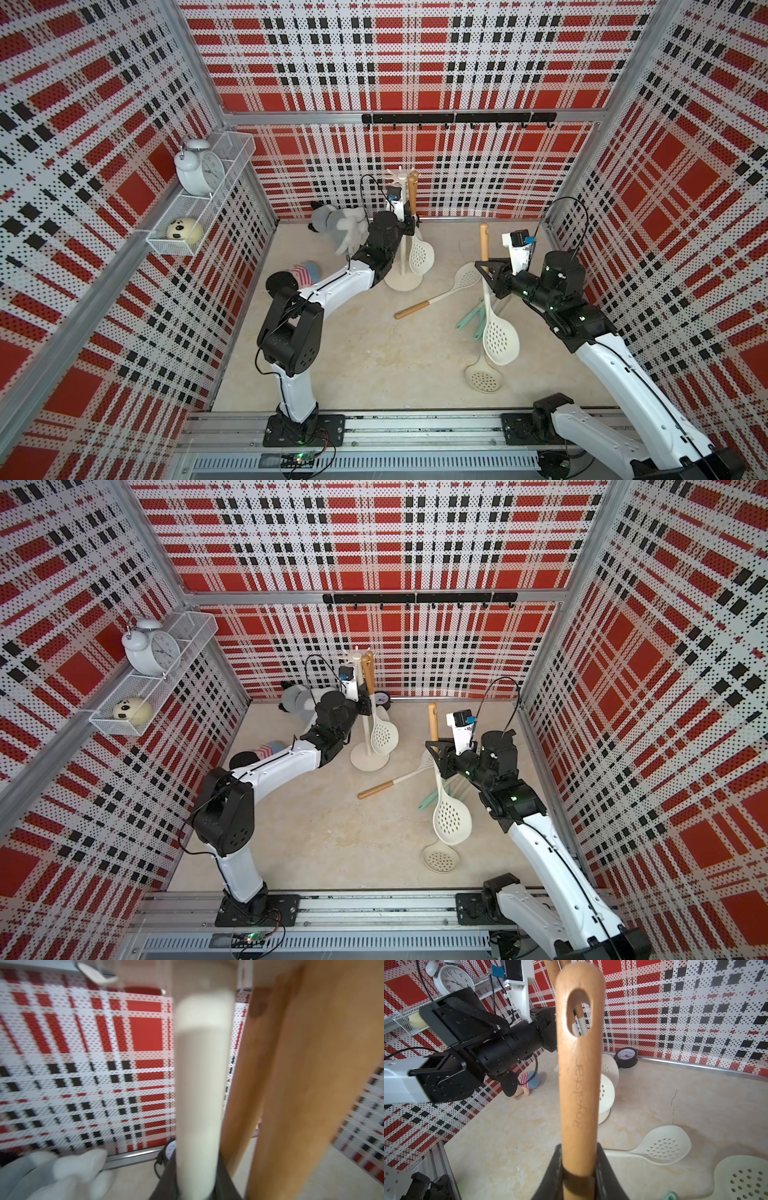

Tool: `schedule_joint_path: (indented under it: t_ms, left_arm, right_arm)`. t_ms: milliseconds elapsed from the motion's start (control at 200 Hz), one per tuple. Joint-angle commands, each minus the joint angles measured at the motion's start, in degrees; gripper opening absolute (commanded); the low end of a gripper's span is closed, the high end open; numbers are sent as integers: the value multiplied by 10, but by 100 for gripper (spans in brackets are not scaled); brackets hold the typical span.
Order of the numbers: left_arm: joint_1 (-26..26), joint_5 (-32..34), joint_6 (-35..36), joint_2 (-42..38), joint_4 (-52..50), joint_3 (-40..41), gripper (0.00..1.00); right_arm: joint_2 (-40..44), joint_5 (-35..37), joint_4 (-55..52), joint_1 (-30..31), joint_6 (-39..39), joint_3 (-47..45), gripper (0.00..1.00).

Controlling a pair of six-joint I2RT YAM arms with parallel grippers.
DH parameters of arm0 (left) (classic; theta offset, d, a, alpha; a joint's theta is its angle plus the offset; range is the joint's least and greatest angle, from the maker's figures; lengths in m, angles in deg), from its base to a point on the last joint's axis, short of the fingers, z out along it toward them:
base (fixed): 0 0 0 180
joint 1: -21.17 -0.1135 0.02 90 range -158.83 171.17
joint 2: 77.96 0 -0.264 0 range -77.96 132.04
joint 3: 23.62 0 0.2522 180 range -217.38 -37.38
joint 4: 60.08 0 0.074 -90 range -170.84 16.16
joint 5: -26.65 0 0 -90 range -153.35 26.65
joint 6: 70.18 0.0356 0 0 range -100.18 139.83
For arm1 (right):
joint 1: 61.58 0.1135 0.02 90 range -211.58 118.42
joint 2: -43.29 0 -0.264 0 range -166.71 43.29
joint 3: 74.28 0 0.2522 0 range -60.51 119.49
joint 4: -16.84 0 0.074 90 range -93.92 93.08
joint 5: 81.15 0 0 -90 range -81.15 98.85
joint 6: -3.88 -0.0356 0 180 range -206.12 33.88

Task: Hang the skimmer on the kitchen utensil rack
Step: Adjust the rack at the center of the board.

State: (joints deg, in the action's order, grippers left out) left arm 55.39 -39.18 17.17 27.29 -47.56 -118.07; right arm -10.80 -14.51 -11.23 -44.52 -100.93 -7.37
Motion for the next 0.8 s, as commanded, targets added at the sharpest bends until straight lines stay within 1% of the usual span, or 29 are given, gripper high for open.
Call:
schedule_joint_path:
  t_ms: [0, 60, 155, 246, 341, 361, 396, 436, 466, 481, 496, 551, 571, 601, 681, 777, 797]
  left_arm:
    - [49, 256, -11, -52, 83, -18, 0]
    - [67, 303, -25, -55, 84, -13, 0]
    - [81, 329, -47, -65, 92, 11, 0]
    - [97, 358, -14, -60, 136, 28, 0]
    - [105, 364, 14, -48, 166, 40, 1]
    - [106, 364, 15, -47, 167, 41, 9]
    - [106, 363, 13, -44, 168, 45, 19]
    - [106, 353, 9, -46, 171, 54, 34]
    - [105, 342, 3, -49, 175, 63, 48]
    - [105, 337, -2, -51, 175, 67, 57]
    - [104, 326, -4, -54, 177, 72, 64]
    - [104, 302, -10, -64, 181, 87, 82]
    - [105, 292, -12, -67, 183, 93, 86]
    - [105, 278, -14, -76, 183, 102, 91]
    - [106, 223, -22, -102, 185, 133, 100]
    - [99, 134, -40, -145, 186, 184, 99]
    - [95, 106, -46, -154, 186, 196, 99]
  right_arm:
    - [11, -2, 30, -6, -11, -1, 0]
    - [10, -3, 31, -6, -12, -3, 0]
    - [11, -6, 33, -6, -14, -6, 0]
    - [12, -8, 34, -5, -15, -10, 0]
    - [13, -9, 35, -6, -15, -15, 0]
    - [14, -10, 35, -5, -15, -15, 0]
    - [15, -9, 35, -5, -15, -18, 0]
    - [16, -8, 36, -6, -15, -19, 0]
    - [17, -8, 35, -5, -15, -20, 0]
    - [17, -7, 35, -5, -15, -20, 0]
    - [17, -6, 35, -5, -15, -21, 0]
    - [19, -4, 35, -6, -15, -21, 0]
    - [18, -5, 36, -6, -15, -21, 0]
    - [19, -3, 35, -6, -15, -20, 0]
    - [18, 4, 36, -7, -16, -19, 0]
    - [16, 13, 38, -9, -21, -17, 0]
    - [14, 14, 39, -9, -21, -17, 0]
